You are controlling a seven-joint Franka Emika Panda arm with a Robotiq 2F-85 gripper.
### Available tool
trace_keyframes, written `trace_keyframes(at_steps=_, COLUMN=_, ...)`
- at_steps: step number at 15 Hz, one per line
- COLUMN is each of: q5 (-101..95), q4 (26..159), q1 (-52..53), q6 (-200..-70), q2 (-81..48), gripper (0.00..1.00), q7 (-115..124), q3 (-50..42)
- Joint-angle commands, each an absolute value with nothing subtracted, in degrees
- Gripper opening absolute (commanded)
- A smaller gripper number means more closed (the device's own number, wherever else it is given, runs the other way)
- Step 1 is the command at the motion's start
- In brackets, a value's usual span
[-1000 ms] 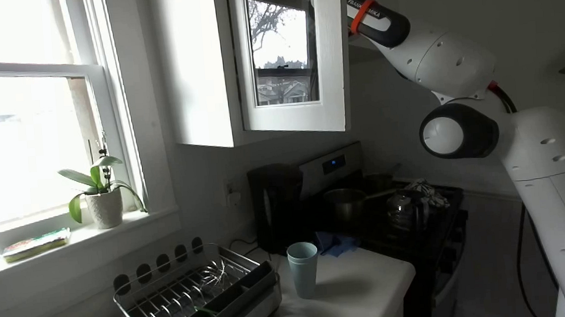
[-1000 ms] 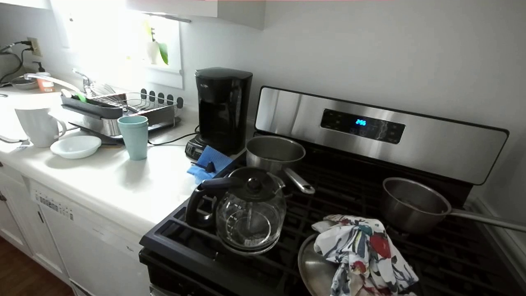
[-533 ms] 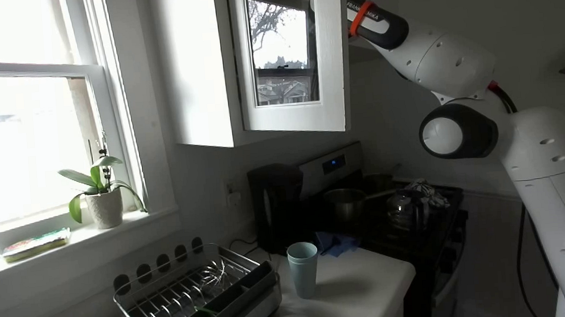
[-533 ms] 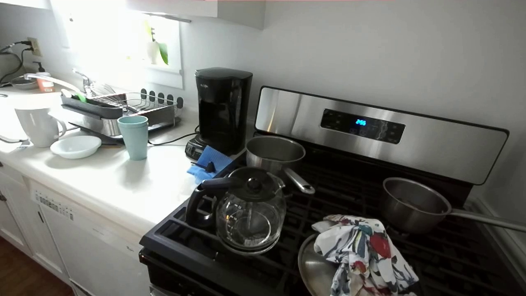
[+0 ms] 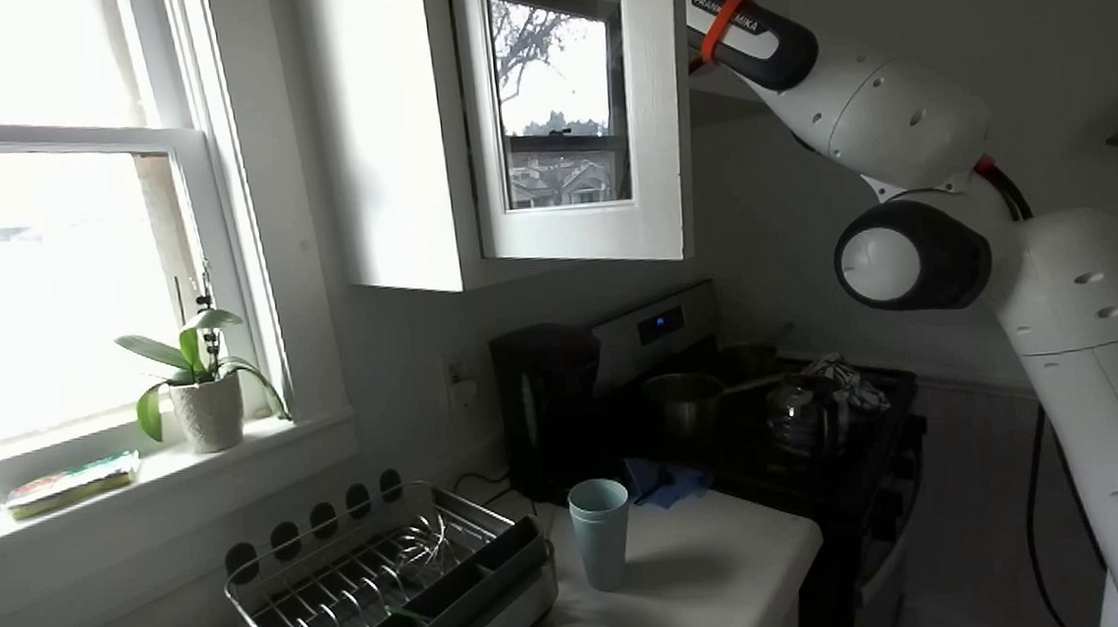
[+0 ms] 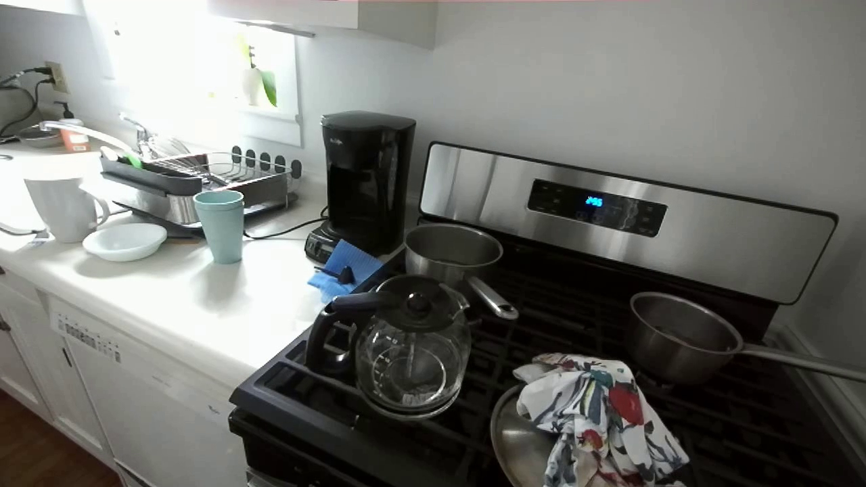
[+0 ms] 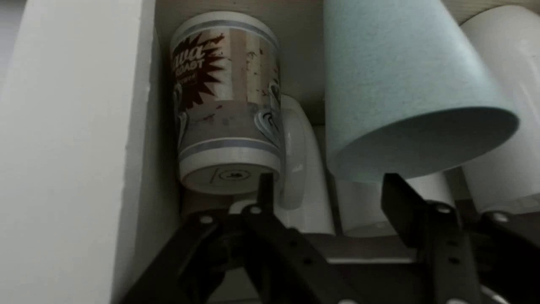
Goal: Open the glass cabinet door, pick up one blue cup and place it on the bottom shelf of the cabinet door
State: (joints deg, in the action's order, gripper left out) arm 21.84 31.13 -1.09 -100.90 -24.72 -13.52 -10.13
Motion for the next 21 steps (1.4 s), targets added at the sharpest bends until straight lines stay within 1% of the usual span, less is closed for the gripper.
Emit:
trace_keyframes(at_steps=1, q5=22.7, q4=32.4, q1=-2.3, q6=-97.4, q2=-21.8, gripper=0.99, q7=-14.7, q3=-10.0)
trace_keyframes(at_steps=13, q5=24.6, q4=34.8, q1=-5.2, q6=-81.6, q2=-12.7, gripper=1.00, q7=-16.9, q3=-9.9)
trace_keyframes(at_steps=17, q5=28.5, q4=36.1, q1=-6.8, q6=-83.0, q2=-9.9, gripper=1.00, q7=-18.1, q3=-9.8)
trace_keyframes(at_steps=21, q5=32.4, q4=41.5, q1=-8.7, q6=-82.0, q2=-5.3, gripper=1.00, q7=-20.4, q3=-10.2)
